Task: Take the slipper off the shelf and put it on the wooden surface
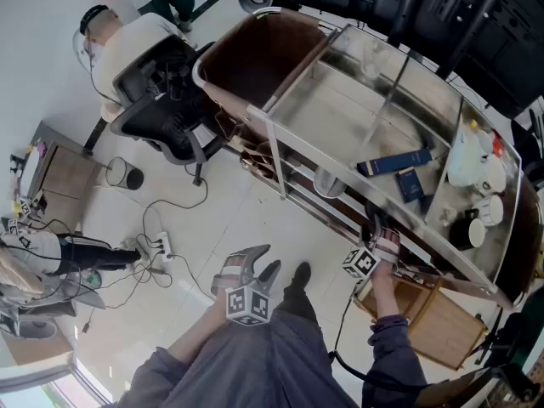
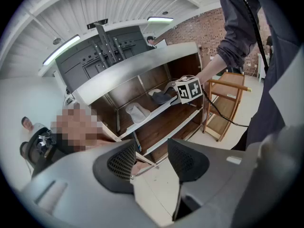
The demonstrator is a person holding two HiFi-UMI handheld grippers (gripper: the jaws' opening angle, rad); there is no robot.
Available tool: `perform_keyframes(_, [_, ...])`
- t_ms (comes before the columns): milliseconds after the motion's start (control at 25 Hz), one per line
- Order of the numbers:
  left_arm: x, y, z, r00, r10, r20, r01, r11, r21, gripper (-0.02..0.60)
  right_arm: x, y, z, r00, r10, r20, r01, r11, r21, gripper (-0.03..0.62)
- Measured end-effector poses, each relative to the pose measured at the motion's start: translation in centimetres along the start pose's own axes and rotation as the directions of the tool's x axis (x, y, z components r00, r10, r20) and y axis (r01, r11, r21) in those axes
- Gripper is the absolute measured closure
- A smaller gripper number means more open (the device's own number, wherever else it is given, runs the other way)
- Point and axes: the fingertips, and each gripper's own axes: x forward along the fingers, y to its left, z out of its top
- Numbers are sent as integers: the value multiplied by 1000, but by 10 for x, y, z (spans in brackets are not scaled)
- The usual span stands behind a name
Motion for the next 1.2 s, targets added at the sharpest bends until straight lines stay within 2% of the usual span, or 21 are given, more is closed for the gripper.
perform_keyframes(80, [12,-4,12,1000,-23,-6,23,1000,-10,354,10,-2,-33,999,-32,-43,29,998,-64,307])
perform_keyframes(160, [21,-4,19,999,-33,-14,33,999,-19,359,19,-5,-53,997,-35,-63,29,996,-88,295])
perform_keyframes(240, [28,-1,21,999,-25,-27,25,999,-33,360,27,-7,-57,998,-14,-59,9,996,-90,275])
perform_keyframes(400, [37,-3,20,999,-12,-52,9,997,-72,364,35,1,-64,997,20,-76,-28,994,-108,278])
perform_keyframes(440, [38,-7,20,998,-15,-53,11,997,-77,365,35,2,-66,997,8,-72,-16,994,-110,331])
perform_keyframes(640, [28,-28,19,999,-19,-45,15,996,-84,367,20,6,-69,998,-48,-35,44,993,-107,387])
perform_keyframes(720, [17,-34,13,999,-7,-38,4,996,-89,367,4,3,-68,996,-83,-13,81,991,-106,470])
perform_keyframes(760, [10,-37,8,999,-1,-36,-2,995,-98,368,-4,4,-67,995,-97,-3,97,990,-107,482])
perform_keyframes(960, [-38,-54,-27,999,32,-20,-34,990,-136,370,-73,5,-49,986,-163,39,166,982,-90,511])
perform_keyframes(1080, [-63,-78,-40,999,51,-8,-51,990,-130,371,-119,12,-45,980,-186,68,190,980,-54,519])
perform_keyframes(1200, [-85,-108,-40,997,53,55,-47,992,-114,373,-179,22,-57,970,-235,63,237,971,-38,519])
